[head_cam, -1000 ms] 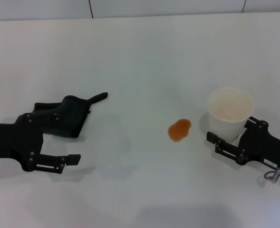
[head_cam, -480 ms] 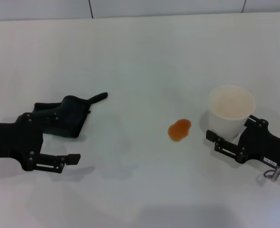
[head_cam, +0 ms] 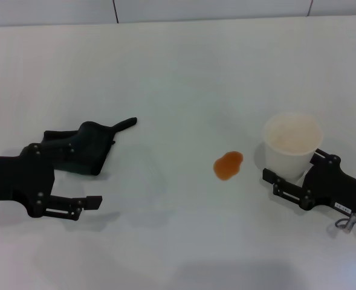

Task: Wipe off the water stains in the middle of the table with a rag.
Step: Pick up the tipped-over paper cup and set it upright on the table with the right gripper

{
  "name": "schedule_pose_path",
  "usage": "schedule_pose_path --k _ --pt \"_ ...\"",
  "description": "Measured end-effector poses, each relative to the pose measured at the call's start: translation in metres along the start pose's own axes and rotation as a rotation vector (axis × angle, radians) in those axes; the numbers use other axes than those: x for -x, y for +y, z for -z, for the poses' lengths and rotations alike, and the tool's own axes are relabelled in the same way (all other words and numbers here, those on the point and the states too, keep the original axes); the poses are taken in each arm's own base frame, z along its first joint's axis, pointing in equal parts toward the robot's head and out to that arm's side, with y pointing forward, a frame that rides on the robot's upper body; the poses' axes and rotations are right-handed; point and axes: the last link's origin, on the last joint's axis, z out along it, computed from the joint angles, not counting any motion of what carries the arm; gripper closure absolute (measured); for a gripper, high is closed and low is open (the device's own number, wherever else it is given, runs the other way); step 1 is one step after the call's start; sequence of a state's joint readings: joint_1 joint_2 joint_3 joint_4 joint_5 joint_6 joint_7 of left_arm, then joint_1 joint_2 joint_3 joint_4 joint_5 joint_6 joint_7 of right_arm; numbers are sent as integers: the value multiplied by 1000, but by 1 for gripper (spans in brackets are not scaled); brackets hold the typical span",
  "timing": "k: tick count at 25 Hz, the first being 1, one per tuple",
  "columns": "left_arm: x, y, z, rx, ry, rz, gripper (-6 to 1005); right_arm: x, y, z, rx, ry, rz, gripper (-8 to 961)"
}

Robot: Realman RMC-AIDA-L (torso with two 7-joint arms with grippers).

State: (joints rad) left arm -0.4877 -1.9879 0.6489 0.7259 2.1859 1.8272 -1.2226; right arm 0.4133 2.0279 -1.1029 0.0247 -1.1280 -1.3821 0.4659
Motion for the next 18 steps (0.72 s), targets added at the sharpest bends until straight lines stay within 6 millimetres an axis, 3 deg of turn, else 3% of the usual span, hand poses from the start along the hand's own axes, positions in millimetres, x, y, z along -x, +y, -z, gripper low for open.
schedule_pose_path --k 18 --pt "2 2 1 -2 7 7 114 -3 -1 2 -13 15 1 80"
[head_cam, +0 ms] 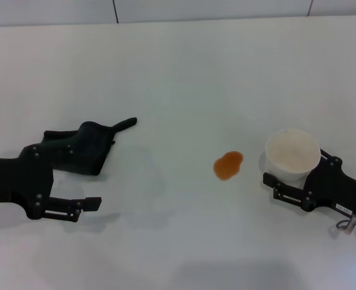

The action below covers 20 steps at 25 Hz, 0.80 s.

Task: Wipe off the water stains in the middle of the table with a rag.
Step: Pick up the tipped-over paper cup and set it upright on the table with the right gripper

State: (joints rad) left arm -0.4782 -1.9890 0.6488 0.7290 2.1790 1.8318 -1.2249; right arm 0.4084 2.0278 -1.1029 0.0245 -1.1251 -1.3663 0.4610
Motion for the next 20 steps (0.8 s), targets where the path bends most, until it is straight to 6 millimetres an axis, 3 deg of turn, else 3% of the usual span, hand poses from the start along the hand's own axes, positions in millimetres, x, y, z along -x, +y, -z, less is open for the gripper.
schedule_pose_path --k 20 --pt "4 2 1 -5 1 9 114 8 -11 9 58 8 -11 80"
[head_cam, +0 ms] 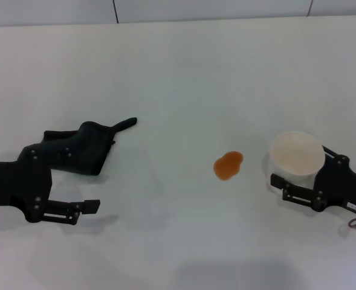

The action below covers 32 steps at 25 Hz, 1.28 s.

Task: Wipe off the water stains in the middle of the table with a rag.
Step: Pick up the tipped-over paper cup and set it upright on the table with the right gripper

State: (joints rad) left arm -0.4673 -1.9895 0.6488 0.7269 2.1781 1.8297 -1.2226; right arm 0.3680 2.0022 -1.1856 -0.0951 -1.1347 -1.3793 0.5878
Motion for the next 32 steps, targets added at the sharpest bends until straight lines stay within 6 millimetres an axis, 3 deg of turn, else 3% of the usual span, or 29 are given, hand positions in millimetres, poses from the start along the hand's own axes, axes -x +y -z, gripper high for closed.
schedule_pose_path --k 7,20,32 --pt "2 1 1 -8 -2 5 115 2 -11 13 10 43 24 80" --pt "2 0 3 -11 -5 2 117 1 -16 12 55 126 21 80" --pt "2 -1 4 -15 -8 1 119 12 -31 33 48 183 64 80"
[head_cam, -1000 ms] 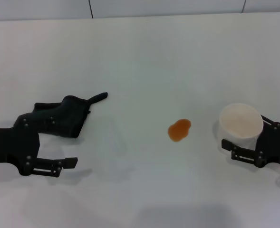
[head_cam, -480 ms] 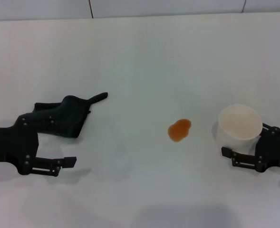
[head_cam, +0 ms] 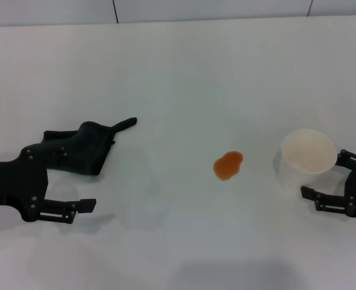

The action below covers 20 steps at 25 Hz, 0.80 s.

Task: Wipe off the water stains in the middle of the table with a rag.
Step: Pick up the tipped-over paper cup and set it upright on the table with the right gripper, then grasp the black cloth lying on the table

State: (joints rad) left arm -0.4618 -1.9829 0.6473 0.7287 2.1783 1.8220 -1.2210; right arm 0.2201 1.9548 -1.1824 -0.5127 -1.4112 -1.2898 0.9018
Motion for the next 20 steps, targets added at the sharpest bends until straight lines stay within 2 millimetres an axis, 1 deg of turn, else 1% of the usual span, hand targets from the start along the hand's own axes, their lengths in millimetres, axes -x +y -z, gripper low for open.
schedule_pose_path --k 4,8,11,15,20 --pt "0 0 1 -1 -1 0 119 1 -4 3 1 18 -7 80" --pt "0 0 1 -2 -1 0 120 9 -13 12 34 106 12 80" --pt "0 -1 2 -4 -2 3 120 13 -16 16 49 128 -2 80" --pt "-1 -2 5 -13 -1 6 121 26 -21 24 85 147 -12 80" --pt "-2 -5 9 -22 -6 15 122 50 -29 36 144 208 -10 80"
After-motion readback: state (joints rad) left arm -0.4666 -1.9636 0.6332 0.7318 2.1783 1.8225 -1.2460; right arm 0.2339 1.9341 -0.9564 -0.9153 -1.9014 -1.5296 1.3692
